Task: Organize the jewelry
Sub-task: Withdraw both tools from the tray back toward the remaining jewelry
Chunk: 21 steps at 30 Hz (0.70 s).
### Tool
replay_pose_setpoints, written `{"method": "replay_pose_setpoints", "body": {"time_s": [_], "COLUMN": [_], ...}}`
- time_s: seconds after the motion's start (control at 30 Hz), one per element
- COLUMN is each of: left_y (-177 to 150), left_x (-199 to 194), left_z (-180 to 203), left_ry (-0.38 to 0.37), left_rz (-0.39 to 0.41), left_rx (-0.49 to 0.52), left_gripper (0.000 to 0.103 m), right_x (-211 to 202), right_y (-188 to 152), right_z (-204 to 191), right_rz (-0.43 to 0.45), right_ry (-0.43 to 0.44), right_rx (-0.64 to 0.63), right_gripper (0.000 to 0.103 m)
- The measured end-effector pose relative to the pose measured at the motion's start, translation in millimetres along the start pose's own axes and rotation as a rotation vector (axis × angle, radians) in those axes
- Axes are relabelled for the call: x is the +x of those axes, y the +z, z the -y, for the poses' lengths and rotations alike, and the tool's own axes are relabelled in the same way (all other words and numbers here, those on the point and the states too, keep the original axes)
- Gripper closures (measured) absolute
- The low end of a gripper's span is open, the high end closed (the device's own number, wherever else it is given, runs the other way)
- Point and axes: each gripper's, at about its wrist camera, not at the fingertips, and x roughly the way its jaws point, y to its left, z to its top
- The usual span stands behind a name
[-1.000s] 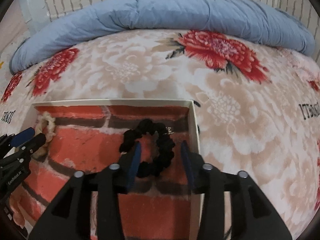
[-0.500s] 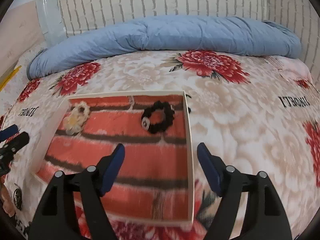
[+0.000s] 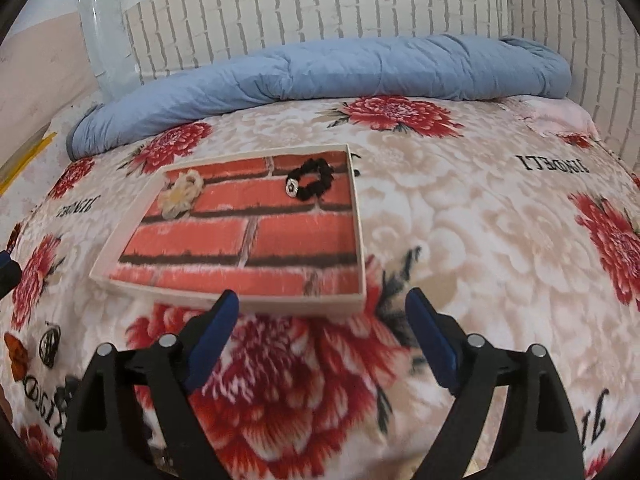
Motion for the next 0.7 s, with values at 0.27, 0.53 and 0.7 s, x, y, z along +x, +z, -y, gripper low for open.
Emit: {"method": "replay_pose_setpoints", "body": {"time_s": [0.27, 0.53, 0.7], "left_y": [-37, -69, -87], "left_x": [-22, -32, -36], "left_z": [-2, -8, -10], "left_ry": [0.010, 0.023, 0.056], "left_rz": [-0.022, -0.047, -0.048], "left_rx": [-0.019, -0.047, -0.027], "left_gripper": [0.005, 0.005, 0.005], "right_x": [-30, -50, -55], "right_y": [-33, -68, -90], "right_z": [12, 10, 3], "right_rz": [-0.004, 0.005, -0.005], "right_ry": [-0.012, -0.051, -0.054], "right_rx": [-0.003, -0.046, -0.048], "right_gripper": [0.019, 0.019, 0.019]}}
